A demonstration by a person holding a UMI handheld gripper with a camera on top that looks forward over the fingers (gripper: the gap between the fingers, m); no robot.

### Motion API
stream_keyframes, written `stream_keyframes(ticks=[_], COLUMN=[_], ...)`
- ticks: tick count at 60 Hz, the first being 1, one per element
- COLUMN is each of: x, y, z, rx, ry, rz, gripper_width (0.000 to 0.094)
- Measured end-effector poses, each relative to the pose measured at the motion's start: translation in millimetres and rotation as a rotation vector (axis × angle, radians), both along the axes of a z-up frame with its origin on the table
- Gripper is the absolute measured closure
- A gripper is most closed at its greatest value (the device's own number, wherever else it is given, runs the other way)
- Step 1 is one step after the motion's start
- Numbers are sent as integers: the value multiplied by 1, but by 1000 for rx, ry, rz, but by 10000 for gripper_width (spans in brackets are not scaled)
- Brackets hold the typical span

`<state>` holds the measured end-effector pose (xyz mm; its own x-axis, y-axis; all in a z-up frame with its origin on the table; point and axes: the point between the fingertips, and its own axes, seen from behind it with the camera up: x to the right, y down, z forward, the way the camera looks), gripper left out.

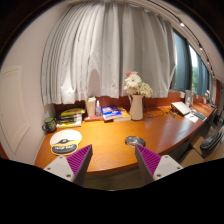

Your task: Arrange mouse

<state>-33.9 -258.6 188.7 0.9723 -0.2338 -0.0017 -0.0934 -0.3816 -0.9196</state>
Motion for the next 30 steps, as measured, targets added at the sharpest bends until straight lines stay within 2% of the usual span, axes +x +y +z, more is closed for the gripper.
stream_keyframes(ticks=[7,8,10,15,30], x=[-1,-6,1,11,89], y=[5,-5,2,6,38], z=[-35,-19,-53,-83,-141], rx=[-63,-64,-82,-98,-155], ry=[6,14,7,15,28], rz=[43,52,65,86,67], gripper_width=[77,77,79,75,75])
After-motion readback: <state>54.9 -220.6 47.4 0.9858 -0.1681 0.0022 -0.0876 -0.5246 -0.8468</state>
